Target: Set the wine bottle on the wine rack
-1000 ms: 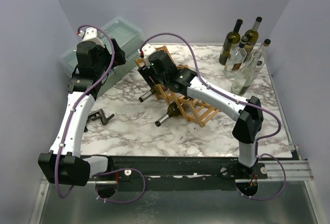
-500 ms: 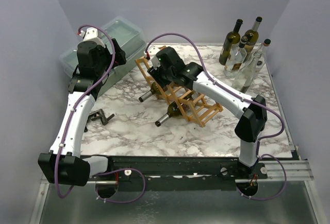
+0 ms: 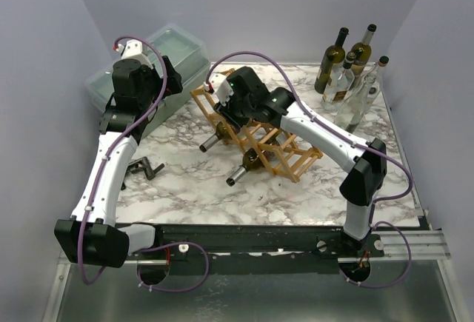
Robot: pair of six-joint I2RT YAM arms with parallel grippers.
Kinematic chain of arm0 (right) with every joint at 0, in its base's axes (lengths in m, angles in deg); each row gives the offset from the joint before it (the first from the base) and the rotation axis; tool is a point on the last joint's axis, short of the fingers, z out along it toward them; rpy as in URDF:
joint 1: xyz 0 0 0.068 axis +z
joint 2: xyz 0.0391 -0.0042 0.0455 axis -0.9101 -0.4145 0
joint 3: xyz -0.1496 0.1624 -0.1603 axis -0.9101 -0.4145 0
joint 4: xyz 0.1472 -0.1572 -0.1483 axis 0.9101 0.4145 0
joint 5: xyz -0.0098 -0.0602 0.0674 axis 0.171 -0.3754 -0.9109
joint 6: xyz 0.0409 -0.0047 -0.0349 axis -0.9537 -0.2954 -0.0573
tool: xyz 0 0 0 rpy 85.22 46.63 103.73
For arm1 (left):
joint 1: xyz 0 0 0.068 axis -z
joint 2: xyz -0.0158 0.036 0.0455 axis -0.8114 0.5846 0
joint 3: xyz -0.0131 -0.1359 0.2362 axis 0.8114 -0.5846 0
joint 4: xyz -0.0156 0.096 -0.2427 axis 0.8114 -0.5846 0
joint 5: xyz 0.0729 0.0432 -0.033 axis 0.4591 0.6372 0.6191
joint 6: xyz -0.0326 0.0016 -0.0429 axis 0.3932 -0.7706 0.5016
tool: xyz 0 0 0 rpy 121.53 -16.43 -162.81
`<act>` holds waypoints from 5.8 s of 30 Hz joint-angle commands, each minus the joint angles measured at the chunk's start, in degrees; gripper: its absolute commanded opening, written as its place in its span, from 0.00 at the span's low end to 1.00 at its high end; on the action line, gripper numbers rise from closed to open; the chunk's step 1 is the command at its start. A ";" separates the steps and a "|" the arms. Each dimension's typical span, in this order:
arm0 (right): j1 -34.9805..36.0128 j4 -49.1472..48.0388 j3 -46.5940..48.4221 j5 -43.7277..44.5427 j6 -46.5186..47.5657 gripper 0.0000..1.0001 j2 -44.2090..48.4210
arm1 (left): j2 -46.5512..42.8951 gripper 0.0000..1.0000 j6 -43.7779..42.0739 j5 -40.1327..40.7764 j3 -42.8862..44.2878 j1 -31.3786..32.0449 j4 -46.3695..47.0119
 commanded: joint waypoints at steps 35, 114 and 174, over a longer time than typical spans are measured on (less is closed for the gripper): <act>-0.39 -28.19 -23.49 14.33 -6.62 0.94 32.82 | 0.25 0.98 -0.06 -0.71 -0.17 1.52 0.24; -41.57 -19.01 2.92 32.03 -28.58 0.59 -4.26 | 1.30 0.99 1.43 -4.27 0.36 1.52 0.14; -38.72 -37.82 -13.91 24.67 -17.19 0.01 1.94 | 1.88 0.98 1.95 -4.72 0.27 1.52 0.23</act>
